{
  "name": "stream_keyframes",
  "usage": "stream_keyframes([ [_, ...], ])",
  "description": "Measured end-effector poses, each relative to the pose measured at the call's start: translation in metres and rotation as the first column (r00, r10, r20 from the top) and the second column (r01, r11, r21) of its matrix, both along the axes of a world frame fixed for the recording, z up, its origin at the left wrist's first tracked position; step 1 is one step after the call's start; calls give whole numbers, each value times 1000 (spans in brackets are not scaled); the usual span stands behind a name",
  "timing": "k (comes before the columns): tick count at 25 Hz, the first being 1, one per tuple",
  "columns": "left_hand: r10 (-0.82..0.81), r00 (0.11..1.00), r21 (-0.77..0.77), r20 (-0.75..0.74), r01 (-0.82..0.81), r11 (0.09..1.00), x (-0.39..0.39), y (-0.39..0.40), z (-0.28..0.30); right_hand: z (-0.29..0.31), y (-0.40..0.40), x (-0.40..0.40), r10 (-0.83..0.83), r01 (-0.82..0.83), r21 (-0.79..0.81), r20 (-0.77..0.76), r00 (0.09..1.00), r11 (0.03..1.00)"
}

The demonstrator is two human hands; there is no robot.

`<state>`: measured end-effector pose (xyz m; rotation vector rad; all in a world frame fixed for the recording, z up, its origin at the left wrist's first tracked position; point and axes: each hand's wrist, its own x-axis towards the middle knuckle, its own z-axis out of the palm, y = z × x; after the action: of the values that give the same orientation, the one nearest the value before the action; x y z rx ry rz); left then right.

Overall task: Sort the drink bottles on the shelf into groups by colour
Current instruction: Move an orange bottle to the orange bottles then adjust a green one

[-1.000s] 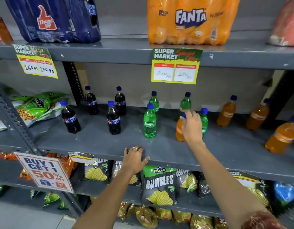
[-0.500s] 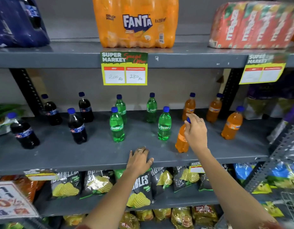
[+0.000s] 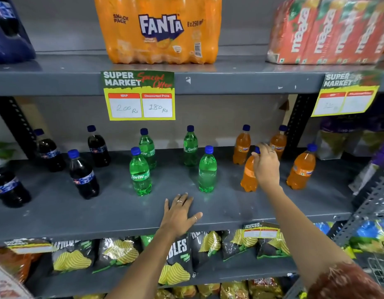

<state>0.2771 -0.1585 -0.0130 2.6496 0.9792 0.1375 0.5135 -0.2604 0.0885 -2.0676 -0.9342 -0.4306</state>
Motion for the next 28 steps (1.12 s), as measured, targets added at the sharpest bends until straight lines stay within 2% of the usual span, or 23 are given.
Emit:
stream_keyframes([
  [6, 10, 999, 6, 33, -10, 1000, 0, 1, -3, -4, 6, 9, 23, -22, 21, -43, 999, 1000],
  [8, 11, 999, -6, 40, -11, 1000, 0, 1, -2, -8, 6, -1, 3, -5, 54, 31, 1000, 999],
  [11, 32, 999, -7, 44, -32, 999, -2, 0, 2, -18, 11, -27, 97, -124, 106, 227, 969, 987],
  [12, 43, 998, -1, 46, -43, 999, -2, -1, 2, -23, 15, -35, 156, -178, 101, 199, 968, 979],
  [14, 64, 997, 9, 40, -64, 998, -8, -3, 3, -31, 22, -52, 286, -283, 74, -30, 958, 956],
  [16, 87, 996, 6, 11, -87, 996, -20, -2, 4, -37, 35, -70, 345, -354, 19, -278, 897, 935],
  [17, 97, 995, 7, -3, -96, 995, -24, 0, 4, -40, 39, -77, 359, -385, -13, -336, 871, 923],
  [19, 139, 990, -6, -23, -139, 990, -53, 12, 4, -43, 63, -106, 413, -451, -8, -389, 824, 892],
  [25, 17, 998, -84, -55, -22, 996, -41, -1, -3, -60, 58, -106, 368, -408, 4, -443, 818, 913],
  [28, 7, 999, -81, -40, -11, 997, -37, -5, -4, -61, 61, -105, 379, -414, 23, -453, 807, 910],
])
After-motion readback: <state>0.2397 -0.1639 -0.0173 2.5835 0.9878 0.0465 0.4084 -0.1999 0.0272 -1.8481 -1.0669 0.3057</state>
